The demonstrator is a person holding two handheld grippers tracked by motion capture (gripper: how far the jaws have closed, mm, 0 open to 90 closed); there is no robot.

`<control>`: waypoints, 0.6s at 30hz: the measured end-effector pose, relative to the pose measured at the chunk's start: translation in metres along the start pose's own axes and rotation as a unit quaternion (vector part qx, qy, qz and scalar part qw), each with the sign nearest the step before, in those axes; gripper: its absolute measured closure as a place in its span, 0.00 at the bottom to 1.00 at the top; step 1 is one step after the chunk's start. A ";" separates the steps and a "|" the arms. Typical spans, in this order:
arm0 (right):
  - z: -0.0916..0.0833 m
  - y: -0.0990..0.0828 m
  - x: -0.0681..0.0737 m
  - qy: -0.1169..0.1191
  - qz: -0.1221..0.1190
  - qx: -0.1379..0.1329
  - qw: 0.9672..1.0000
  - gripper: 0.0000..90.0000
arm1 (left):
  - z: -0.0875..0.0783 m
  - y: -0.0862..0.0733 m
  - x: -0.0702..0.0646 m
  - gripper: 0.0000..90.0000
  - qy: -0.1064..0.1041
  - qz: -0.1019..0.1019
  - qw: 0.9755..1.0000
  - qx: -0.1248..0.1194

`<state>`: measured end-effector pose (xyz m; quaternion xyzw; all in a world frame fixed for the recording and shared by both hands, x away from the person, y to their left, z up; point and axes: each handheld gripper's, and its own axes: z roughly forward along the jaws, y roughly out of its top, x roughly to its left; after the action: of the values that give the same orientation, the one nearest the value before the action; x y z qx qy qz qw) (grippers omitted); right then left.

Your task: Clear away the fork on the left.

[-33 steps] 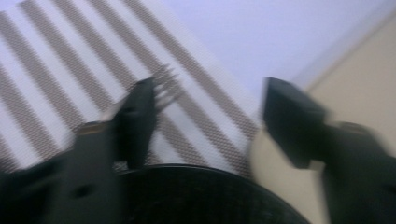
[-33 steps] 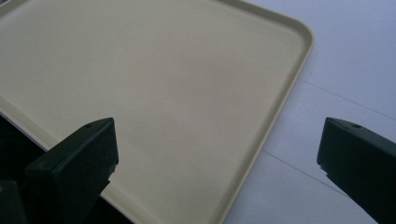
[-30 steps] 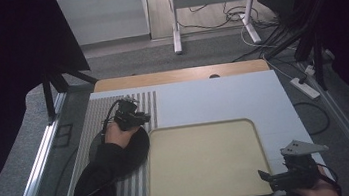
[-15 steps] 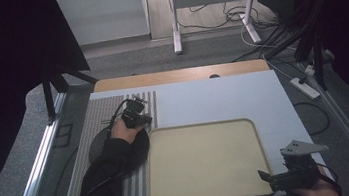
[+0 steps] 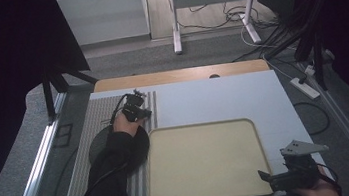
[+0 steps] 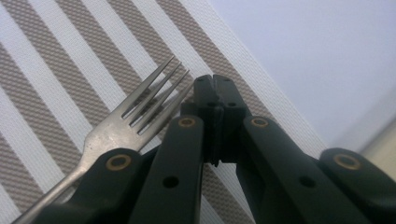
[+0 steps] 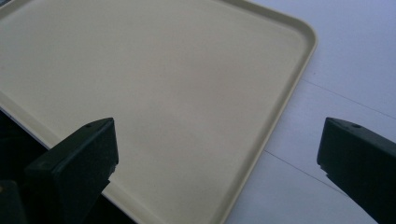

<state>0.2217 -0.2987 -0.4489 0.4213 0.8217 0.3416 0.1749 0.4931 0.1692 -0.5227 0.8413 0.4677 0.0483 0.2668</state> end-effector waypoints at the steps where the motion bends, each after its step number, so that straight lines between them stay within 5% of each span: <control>1: 0.000 0.000 0.000 0.000 0.000 0.000 1.000 0.00 | 0.001 0.002 0.002 0.99 0.002 -0.001 1.000 -0.001; 13: 0.000 0.000 0.000 0.002 -0.003 0.002 1.000 0.00 | 0.003 0.008 0.012 0.98 -0.007 -0.012 1.000 -0.009; 18: 0.000 0.000 0.000 0.003 -0.003 0.001 1.000 0.00 | -0.011 0.004 0.016 0.82 -0.015 -0.015 0.999 -0.028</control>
<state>0.2214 -0.2986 -0.4490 0.4177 0.8240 0.3413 0.1732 0.5011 0.1850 -0.5142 0.8269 0.4749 0.0449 0.2979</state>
